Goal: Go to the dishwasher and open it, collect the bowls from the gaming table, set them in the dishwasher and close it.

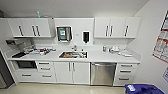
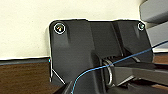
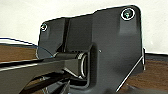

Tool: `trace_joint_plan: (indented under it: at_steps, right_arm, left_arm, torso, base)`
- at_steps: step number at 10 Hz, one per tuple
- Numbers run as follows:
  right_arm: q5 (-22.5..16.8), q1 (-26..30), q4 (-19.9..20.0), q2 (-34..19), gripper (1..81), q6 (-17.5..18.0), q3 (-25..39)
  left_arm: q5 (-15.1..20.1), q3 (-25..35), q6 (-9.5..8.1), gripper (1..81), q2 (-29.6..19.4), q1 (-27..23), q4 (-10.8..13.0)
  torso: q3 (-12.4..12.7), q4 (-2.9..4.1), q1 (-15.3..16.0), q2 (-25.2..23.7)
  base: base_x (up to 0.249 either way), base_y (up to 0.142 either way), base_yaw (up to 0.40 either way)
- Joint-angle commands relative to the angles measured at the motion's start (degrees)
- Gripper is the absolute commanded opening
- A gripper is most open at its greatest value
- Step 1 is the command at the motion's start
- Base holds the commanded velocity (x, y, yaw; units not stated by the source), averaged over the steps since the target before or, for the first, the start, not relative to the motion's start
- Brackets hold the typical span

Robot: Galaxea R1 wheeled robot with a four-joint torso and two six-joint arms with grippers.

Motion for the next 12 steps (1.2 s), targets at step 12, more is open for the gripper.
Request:
trace_joint_plan:
  at_steps: [12]
  right_arm:
    - [-3.3, 3.2, -0.1, -0.9, 81.1, -0.1, -0.5]
  left_arm:
    - [3.1, 0.5, 0.33, 81.1, -0.7, -3.3, 0.3]
  torso:
    - [0.0, 0.00, 0.0, 0.0]
  base:
    - [0.133, 0.000, 0.000]
